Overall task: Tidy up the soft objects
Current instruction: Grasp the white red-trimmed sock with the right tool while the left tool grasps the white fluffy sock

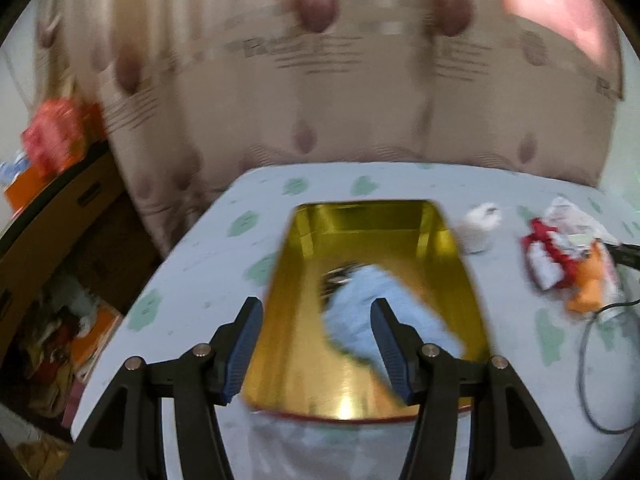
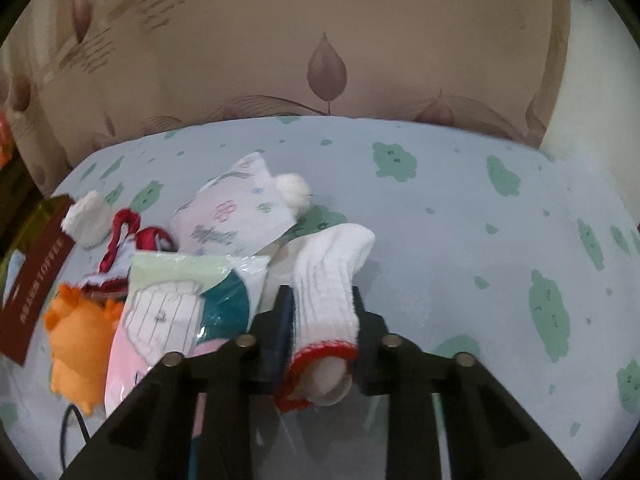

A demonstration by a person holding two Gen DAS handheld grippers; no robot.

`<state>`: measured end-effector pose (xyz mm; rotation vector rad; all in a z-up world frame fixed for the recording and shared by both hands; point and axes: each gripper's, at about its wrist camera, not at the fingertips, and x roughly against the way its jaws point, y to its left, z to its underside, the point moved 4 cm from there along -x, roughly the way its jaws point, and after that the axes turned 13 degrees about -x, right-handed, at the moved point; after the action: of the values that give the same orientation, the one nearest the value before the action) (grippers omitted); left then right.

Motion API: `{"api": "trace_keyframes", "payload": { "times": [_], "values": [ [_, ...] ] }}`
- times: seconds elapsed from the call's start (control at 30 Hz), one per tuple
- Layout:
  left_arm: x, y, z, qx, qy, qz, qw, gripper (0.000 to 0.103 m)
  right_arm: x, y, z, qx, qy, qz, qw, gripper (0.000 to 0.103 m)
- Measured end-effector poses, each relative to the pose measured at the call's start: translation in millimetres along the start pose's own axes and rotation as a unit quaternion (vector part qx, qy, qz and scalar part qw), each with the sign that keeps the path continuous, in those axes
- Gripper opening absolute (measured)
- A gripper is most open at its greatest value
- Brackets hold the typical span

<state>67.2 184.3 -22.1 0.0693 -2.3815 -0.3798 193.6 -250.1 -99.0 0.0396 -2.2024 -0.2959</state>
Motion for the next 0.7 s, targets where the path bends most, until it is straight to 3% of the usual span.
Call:
{"api": "trace_keyframes", "payload": {
  "times": [0.23, 0.43, 0.57, 0.7],
  "values": [
    [-1, -60, -31, -0.054, -0.022, 0.051, 0.997, 0.057, 29, -27, 17, -0.024, -0.02, 0.024, 0.999, 0.017],
    [-13, -93, -50, -0.061, -0.013, 0.111, 0.9919, 0.057, 55, -69, 37, -0.053, -0.023, 0.061, 0.996, 0.017],
    [-23, -113, -74, -0.067, -0.014, 0.144, 0.9873, 0.057, 56, -78, 41, -0.075, -0.018, 0.046, 0.996, 0.018],
    [-43, -144, -102, -0.103, -0.004, 0.156, 0.9823, 0.057, 53, -75, 42, -0.065, -0.016, 0.054, 0.996, 0.019]
  ]
}}
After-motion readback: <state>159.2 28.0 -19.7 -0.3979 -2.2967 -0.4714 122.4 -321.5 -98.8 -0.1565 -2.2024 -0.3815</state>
